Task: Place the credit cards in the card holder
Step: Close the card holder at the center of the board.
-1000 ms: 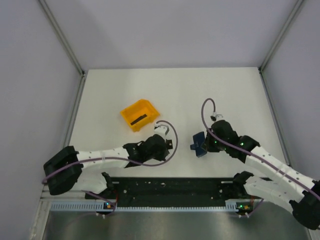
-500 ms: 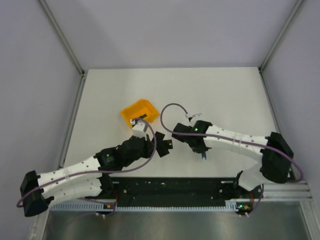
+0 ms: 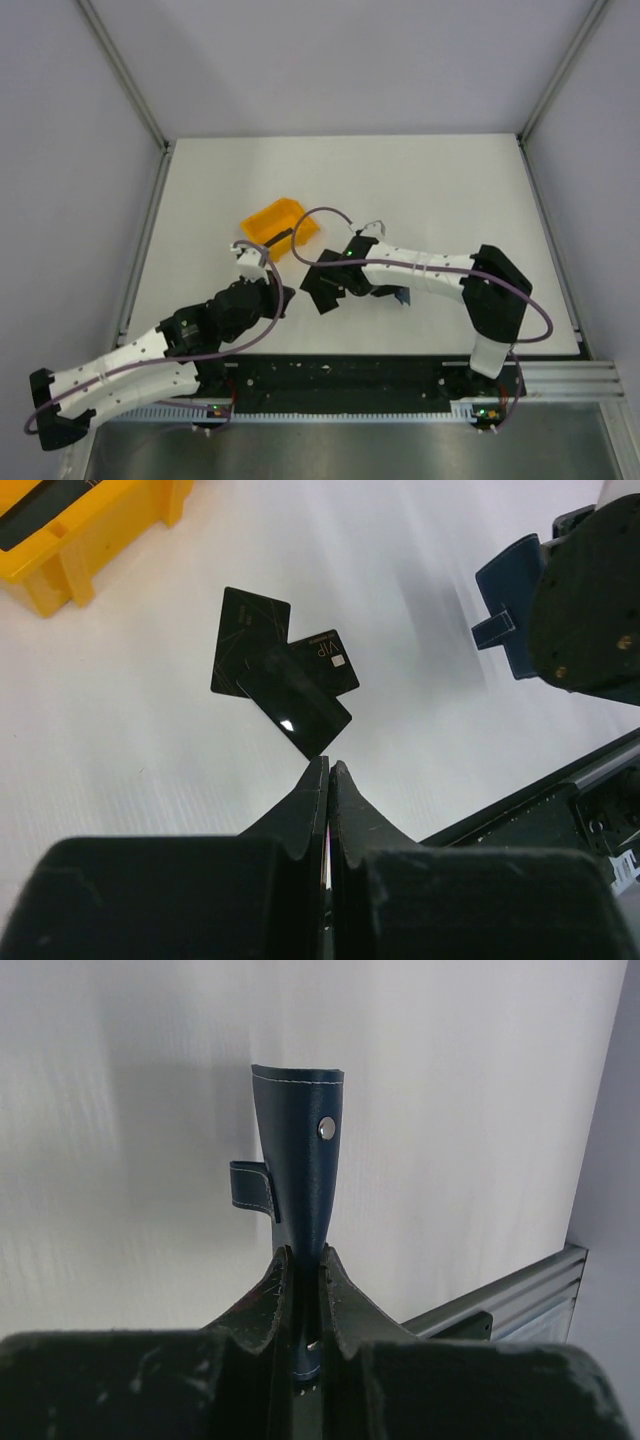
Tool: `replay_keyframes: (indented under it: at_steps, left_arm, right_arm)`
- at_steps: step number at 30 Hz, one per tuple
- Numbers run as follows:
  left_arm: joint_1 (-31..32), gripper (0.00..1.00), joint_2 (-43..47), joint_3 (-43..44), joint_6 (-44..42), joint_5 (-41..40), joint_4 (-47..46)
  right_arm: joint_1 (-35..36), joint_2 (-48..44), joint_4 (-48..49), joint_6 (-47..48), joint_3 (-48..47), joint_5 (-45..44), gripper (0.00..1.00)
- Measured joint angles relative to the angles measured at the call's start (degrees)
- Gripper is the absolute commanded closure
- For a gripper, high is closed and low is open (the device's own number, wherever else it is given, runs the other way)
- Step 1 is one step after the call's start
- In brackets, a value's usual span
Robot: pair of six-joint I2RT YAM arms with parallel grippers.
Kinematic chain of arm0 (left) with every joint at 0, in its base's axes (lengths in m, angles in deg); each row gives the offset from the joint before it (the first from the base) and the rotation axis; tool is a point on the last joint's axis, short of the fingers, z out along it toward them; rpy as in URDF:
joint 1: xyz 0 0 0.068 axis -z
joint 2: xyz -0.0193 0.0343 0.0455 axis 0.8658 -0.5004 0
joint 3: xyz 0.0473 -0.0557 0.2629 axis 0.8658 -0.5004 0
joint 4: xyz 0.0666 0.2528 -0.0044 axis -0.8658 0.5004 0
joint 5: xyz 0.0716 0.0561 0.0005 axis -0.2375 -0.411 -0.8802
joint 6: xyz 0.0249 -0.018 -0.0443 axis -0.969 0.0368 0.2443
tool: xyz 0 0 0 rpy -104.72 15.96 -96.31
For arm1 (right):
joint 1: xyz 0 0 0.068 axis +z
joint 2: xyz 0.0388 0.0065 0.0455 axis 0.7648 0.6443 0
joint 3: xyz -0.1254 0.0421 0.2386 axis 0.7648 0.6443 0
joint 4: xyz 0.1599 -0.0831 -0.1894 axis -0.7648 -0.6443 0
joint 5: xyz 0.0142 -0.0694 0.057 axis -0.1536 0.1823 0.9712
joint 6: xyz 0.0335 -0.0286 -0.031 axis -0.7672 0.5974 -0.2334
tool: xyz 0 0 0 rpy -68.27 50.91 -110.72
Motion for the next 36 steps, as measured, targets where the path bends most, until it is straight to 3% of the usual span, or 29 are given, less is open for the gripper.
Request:
replay_keyframes:
  at_steps: [8,13,17,24,30,36]
  left_arm:
    - [0.0,1.0,2.4,1.8,0.0,0.0,3.5]
    - [0.0,1.0,6.0,2.7,-0.5,0.0,3.9]
    - [0.0,1.0,7.4,3.8,-0.5,-0.2,5.1]
    - [0.0,1.0,9.2,5.2,-0.5,-0.3,7.6]
    - [0.0,1.0,10.2,7.0,-0.5,-1.0,9.2]
    - [0.0,1.0,11.1,7.9,-0.7,-1.4,10.9]
  right_arm:
    - [0.7,7.7,-0.3,2.4,-2.6,-1.9,0.99]
    - [4.0,14.9,-1.6,3.2,-5.7,-3.3,0.8]
    - [6.8,18.6,-1.6,3.6,-9.6,-3.1,0.76]
    - [9.4,20.2,-1.4,5.5,-13.4,-0.5,0.72]
    - [10.5,20.2,-1.1,7.6,-13.3,3.1,0.59]
    - [11.9,18.9,5.5,10.6,-10.8,6.9,0.55]
